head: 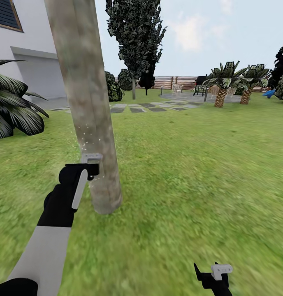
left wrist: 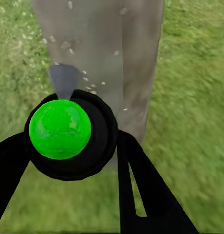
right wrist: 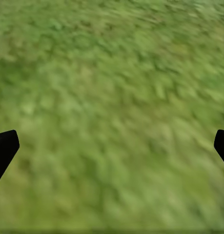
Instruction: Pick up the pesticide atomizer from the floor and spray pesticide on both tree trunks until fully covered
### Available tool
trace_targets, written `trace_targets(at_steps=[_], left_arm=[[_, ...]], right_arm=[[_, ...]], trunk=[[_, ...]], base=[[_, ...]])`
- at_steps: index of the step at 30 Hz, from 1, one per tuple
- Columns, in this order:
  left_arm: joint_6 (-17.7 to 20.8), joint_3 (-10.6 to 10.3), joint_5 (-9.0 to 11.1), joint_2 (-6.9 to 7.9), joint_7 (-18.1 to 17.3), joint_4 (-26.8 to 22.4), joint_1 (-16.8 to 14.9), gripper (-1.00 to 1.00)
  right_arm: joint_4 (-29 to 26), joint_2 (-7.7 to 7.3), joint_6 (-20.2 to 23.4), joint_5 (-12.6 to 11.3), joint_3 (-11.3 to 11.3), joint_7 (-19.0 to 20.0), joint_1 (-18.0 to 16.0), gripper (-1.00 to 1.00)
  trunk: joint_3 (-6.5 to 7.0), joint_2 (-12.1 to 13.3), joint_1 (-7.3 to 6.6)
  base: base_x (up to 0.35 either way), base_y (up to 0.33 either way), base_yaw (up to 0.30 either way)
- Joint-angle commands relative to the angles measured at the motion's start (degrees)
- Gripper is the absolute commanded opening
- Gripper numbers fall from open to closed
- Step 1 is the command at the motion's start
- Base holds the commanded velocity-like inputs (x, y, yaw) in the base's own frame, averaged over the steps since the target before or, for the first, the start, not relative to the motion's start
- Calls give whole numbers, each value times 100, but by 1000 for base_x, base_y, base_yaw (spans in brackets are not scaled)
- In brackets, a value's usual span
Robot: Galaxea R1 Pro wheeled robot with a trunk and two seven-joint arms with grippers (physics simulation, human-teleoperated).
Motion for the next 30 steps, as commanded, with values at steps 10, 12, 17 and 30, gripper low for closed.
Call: trace_targets(at_steps=[10,12,17,30], left_arm=[[-30,-46,12,103,-23,60,540,-100],[-45,-55,12,97,-70,70,663,-100],[-103,-59,4,71,-334,83,1008,-100],[-1077,0,-64,70,-48,795,1575,-100]], right_arm=[[0,0,0,0,0,0,0,100],[0,0,0,0,0,0,0,100],[0,1,0,0,0,0,0,100],[0,1,1,0,0,0,0,100]], trunk=[[0,0,0],[0,0,0],[0,0,0],[0,0,0]], base=[[0,0,0],[0,0,0],[0,0,0],[0,0,0]])
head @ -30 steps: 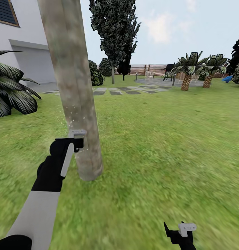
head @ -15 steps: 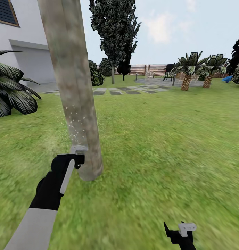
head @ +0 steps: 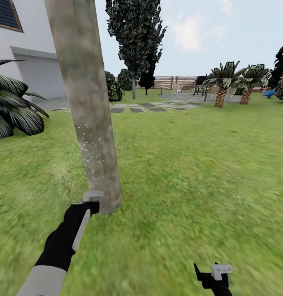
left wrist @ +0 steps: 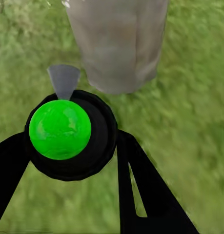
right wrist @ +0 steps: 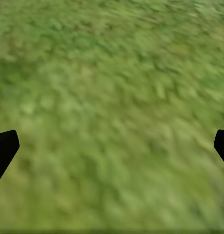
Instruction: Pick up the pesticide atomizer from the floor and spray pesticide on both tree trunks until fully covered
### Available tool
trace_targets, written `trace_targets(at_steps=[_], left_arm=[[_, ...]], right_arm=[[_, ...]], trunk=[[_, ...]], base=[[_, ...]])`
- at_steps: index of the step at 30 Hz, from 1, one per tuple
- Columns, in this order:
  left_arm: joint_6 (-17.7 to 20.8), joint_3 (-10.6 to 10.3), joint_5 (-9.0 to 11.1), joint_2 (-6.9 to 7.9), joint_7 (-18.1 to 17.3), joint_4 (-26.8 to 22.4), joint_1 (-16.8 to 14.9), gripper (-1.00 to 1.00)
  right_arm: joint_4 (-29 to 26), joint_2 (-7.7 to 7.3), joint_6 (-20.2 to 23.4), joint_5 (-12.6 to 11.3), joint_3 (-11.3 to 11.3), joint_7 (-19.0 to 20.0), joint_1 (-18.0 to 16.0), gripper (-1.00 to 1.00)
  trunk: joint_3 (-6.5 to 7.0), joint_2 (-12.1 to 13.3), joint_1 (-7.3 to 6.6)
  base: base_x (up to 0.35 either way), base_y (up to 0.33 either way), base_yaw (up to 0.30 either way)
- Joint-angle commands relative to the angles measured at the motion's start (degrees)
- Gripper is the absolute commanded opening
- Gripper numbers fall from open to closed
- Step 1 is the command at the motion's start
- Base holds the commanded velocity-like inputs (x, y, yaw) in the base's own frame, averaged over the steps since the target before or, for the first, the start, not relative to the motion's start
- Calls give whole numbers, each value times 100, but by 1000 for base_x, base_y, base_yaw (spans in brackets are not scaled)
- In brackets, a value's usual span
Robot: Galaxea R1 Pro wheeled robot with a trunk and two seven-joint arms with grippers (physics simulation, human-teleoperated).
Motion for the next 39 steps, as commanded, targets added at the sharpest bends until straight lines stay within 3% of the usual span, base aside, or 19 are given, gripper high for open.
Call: trace_targets(at_steps=[1,6,9,13,18,27,39], left_arm=[[-219,4,21,-10,77,330,1,-100],[-932,16,39,-23,135,916,3,-100],[-1071,18,44,-30,139,1212,3,-100],[-1098,51,42,-19,139,1276,3,-100],[-1108,299,33,1,139,1281,3,-100],[-1169,302,-6,-13,139,1289,3,-100],[-1169,275,-14,-6,144,1289,3,-100]], right_arm=[[0,2,-1,0,0,0,0,100],[0,1,0,0,0,4,0,100],[0,0,1,0,0,8,0,100],[0,8,1,0,0,9,0,100],[0,17,0,-1,8,13,0,100],[0,18,-1,0,9,9,0,100],[0,18,0,0,9,9,0,100]], trunk=[[1,-1,-1],[1,-1,-1],[1,-1,-1],[1,-1,-1],[1,-1,-1],[1,-1,-1],[1,-1,-1]], base=[[0,0,0],[0,-119,0],[0,-257,0],[35,-267,0],[115,-268,46],[130,-268,252],[154,-259,19]])
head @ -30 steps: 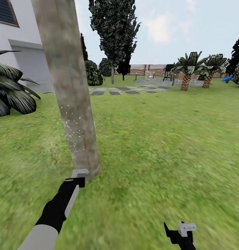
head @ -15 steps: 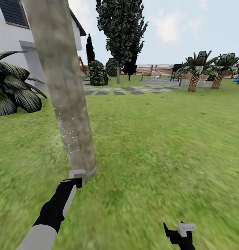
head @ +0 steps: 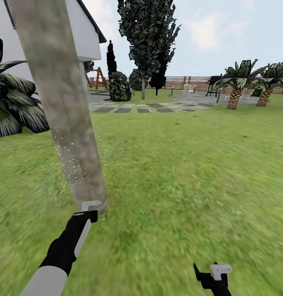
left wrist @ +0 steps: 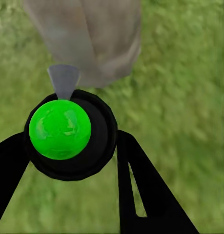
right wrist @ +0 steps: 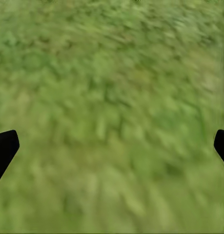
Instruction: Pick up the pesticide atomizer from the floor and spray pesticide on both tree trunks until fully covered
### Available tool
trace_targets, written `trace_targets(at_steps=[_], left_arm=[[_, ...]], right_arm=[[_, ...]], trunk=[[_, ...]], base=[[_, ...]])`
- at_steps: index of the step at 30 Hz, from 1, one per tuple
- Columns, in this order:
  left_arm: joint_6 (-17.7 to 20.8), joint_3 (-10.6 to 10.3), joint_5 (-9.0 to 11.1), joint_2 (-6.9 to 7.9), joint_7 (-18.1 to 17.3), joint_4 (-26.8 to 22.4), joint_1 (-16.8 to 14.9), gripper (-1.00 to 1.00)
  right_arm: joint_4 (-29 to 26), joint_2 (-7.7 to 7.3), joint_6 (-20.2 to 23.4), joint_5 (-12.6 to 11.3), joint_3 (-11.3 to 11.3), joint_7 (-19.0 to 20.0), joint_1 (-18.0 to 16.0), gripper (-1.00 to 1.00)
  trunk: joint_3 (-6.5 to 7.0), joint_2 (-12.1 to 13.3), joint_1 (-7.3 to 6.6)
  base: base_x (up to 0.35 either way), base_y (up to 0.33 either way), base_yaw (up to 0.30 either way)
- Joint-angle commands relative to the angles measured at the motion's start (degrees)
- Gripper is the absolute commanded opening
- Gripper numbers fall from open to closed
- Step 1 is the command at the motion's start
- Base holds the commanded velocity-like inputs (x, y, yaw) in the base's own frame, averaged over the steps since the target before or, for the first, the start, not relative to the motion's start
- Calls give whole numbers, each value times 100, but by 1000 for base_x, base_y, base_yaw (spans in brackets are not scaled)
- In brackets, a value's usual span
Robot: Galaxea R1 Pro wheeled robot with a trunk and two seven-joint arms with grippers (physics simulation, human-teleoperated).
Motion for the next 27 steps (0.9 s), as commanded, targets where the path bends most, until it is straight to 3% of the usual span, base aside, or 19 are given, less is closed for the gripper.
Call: trace_targets(at_steps=[1,21,27], left_arm=[[1,-7,-10,-6,1,0,0,-100],[9,2,-15,2,11,0,0,-100],[9,-19,23,-17,344,0,0,-100]], right_arm=[[0,0,-1,0,0,0,0,100],[0,0,-1,0,0,1,0,100],[0,0,-1,0,0,0,0,100]], trunk=[[0,0,0],[0,0,0],[0,0,0]], base=[[140,-257,14],[100,-261,197],[9,-271,99]])
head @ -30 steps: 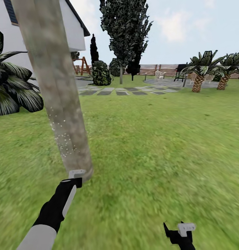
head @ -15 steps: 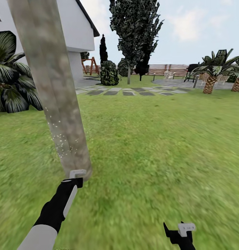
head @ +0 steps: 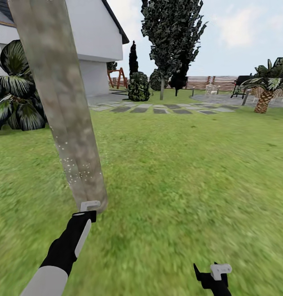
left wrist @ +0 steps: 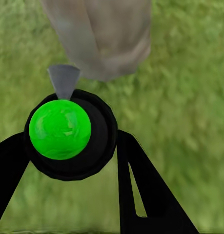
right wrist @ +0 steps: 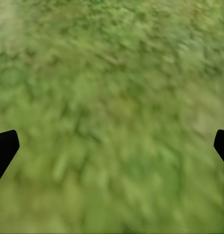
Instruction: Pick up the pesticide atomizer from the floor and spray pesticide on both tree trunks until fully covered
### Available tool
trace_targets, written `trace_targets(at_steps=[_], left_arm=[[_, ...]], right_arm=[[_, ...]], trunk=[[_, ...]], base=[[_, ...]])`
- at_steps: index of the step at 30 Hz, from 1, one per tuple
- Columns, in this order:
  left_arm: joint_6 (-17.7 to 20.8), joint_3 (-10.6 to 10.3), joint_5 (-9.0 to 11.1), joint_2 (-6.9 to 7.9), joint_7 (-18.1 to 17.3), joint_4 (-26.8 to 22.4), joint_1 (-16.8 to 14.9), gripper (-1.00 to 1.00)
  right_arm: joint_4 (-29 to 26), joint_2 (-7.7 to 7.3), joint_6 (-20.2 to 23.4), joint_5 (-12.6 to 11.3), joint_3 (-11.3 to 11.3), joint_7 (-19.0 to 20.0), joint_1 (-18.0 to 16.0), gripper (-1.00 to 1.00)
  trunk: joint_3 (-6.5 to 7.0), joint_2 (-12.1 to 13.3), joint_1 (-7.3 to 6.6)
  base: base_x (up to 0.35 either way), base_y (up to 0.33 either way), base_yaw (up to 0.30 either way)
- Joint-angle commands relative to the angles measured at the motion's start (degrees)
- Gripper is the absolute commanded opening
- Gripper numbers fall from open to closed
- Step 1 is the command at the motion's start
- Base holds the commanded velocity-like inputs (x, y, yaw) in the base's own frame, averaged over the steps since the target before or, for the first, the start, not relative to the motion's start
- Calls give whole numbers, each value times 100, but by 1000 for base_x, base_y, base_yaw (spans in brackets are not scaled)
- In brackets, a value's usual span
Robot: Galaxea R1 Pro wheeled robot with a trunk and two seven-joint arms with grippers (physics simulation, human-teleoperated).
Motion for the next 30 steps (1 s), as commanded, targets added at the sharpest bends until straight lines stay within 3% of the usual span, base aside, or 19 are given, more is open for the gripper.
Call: trace_targets(at_steps=[1,13,30], left_arm=[[1,0,2,-1,6,0,0,-100],[9,7,44,-1,7,0,0,-100],[1,24,48,-1,5,0,0,-100]], right_arm=[[0,0,0,0,0,0,0,100],[0,0,0,0,0,0,0,100],[-9,0,0,9,4,9,0,100]], trunk=[[0,0,0],[0,0,0],[0,0,0]], base=[[0,-273,263],[20,-274,272],[146,-271,40]])
